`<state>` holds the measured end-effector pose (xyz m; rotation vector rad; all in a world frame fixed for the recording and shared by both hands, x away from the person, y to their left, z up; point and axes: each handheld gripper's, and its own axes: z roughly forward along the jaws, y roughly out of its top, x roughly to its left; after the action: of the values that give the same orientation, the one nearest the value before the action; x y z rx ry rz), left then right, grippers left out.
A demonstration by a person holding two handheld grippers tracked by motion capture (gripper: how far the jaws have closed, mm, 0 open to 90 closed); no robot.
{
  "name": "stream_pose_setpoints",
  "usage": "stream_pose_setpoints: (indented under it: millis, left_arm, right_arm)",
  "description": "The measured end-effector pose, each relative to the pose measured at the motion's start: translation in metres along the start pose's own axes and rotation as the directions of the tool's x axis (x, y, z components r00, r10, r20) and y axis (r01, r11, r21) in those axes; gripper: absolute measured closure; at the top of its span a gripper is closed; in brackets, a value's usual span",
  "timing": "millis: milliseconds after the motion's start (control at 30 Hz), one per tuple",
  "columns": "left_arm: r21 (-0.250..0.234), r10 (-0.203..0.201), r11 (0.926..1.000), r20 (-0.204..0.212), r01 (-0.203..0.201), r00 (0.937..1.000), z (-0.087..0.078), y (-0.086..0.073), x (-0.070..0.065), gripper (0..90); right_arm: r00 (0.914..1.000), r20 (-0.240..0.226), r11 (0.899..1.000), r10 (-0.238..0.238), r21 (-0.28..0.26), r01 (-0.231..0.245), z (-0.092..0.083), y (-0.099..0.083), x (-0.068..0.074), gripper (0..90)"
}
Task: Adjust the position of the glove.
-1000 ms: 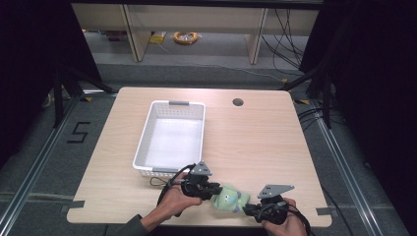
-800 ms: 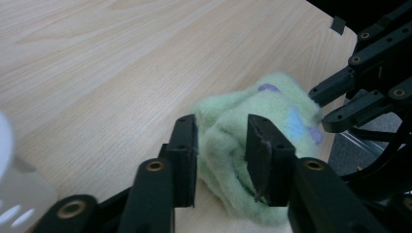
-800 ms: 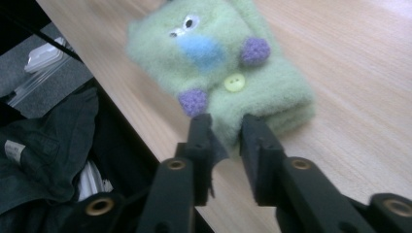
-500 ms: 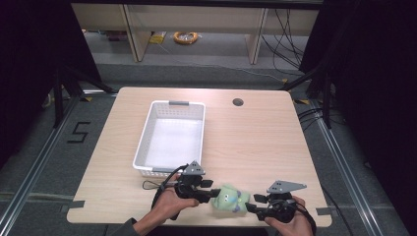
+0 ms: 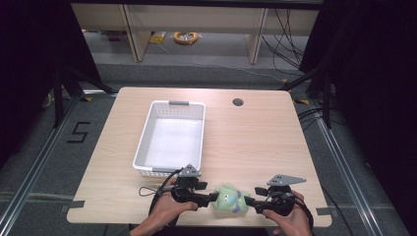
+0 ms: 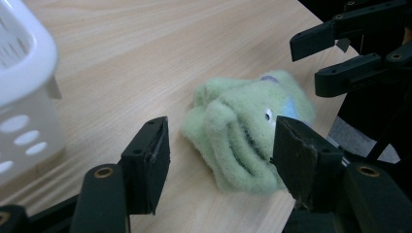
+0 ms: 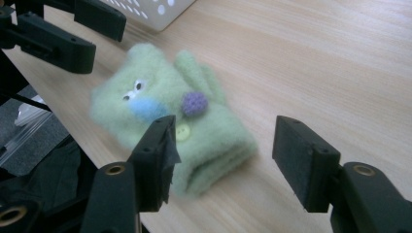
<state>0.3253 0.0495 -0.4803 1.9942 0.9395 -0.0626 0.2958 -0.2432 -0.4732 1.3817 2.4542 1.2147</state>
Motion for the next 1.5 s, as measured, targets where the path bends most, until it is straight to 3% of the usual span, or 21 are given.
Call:
stream_pose_setpoints:
  millis: [67,300,367,567,600,633,733,767,800,967,1000,1033,1233,1400,1433,1467,1500]
  left_arm:
    - [0.008,-0.009,0.9999,0.001,0.009,1.0000,0.004,-0.002,0.000,37.6]
    - [0.033,-0.027,0.9991,-0.006,0.028,0.9996,0.018,-0.005,0.001,38.3]
    - [0.047,-0.025,0.9986,0.002,0.025,0.9997,0.023,-0.006,0.001,39.0]
    - [0.062,-0.044,0.9971,0.002,0.044,0.9990,0.031,-0.007,0.003,41.7]
    - [0.051,-0.043,0.9978,0.008,0.043,0.9990,0.032,-0.008,0.003,42.2]
    - [0.053,-0.048,0.9975,0.016,0.047,0.9987,0.033,-0.008,0.002,42.8]
    - [0.061,-0.006,0.9981,0.013,0.005,0.9999,0.036,-0.010,0.001,44.1]
    - [0.066,-0.004,0.9978,0.001,0.004,1.0000,0.036,-0.011,0.000,44.1]
    - [0.067,-0.018,0.9976,0.022,0.016,0.9996,0.037,-0.011,0.001,44.8]
    - [0.071,-0.039,0.9968,0.044,0.036,0.9983,0.039,-0.012,0.003,47.6]
    - [0.065,-0.026,0.9976,0.030,0.024,0.9992,0.039,-0.012,0.002,48.5]
    - [0.077,-0.024,0.9968,0.046,0.020,0.9986,0.039,-0.012,0.001,49.9]
    - [0.087,-0.001,0.9962,0.054,-0.004,0.9985,0.041,-0.012,0.000,52.5]
    - [0.096,-0.026,0.9952,0.075,0.019,0.9969,0.042,-0.011,0.002,56.3]
    - [0.090,-0.036,0.9955,0.074,0.029,0.9966,0.042,-0.012,0.002,57.5]
    - [0.079,-0.041,0.9962,0.066,0.036,0.9969,0.043,-0.013,0.002,59.3]
    - [0.086,-0.043,0.9957,0.087,0.035,0.9953,0.042,-0.013,0.002,60.5]
  right_arm:
    - [0.9991,0.013,0.999,-0.039,0.017,0.039,0.004,0.002,-0.003,41.7]
    - [0.9993,0.014,0.997,-0.035,0.075,0.034,0.018,0.003,-0.007,42.4]
    - [0.9986,0.041,0.995,-0.034,0.092,0.030,0.021,0.003,-0.008,42.7]
    - [0.9999,-0.011,0.992,-0.011,0.128,0.013,0.025,0.004,-0.016,45.5]
    - [0.9999,-0.007,0.990,0.012,0.141,-0.011,0.026,0.004,-0.016,45.5]
    - [0.9999,-0.005,0.991,0.014,0.133,-0.013,0.027,0.003,-0.016,45.6]
    - [0.9991,-0.014,0.992,0.040,0.124,-0.038,0.029,0.002,-0.019,45.6]
    - [0.9984,-0.042,0.993,0.038,0.117,-0.033,0.030,0.001,-0.020,45.6]
    - [0.9980,-0.041,0.992,0.048,0.115,-0.042,0.030,0.000,-0.020,46.0]
    - [0.9965,-0.058,0.993,0.060,0.104,-0.054,0.031,-0.002,-0.021,48.5]
    - [0.9963,-0.063,0.993,0.059,0.104,-0.052,0.031,-0.002,-0.021,49.1]
    - [0.9959,-0.066,0.993,0.063,0.104,-0.055,0.031,-0.002,-0.021,50.1]
    - [0.9905,-0.108,0.992,0.086,0.105,-0.075,0.032,-0.004,-0.023,55.9]
    - [0.9871,-0.133,0.992,0.090,0.104,-0.077,0.032,-0.005,-0.024,62.5]
    - [0.9843,-0.136,0.989,0.112,0.112,-0.097,0.031,-0.005,-0.022,63.2]
    - [0.9865,-0.136,0.992,0.090,0.105,-0.076,0.032,-0.004,-0.022,64.0]
    - [0.9868,-0.137,0.992,0.087,0.105,-0.073,0.032,-0.004,-0.022,64.5]
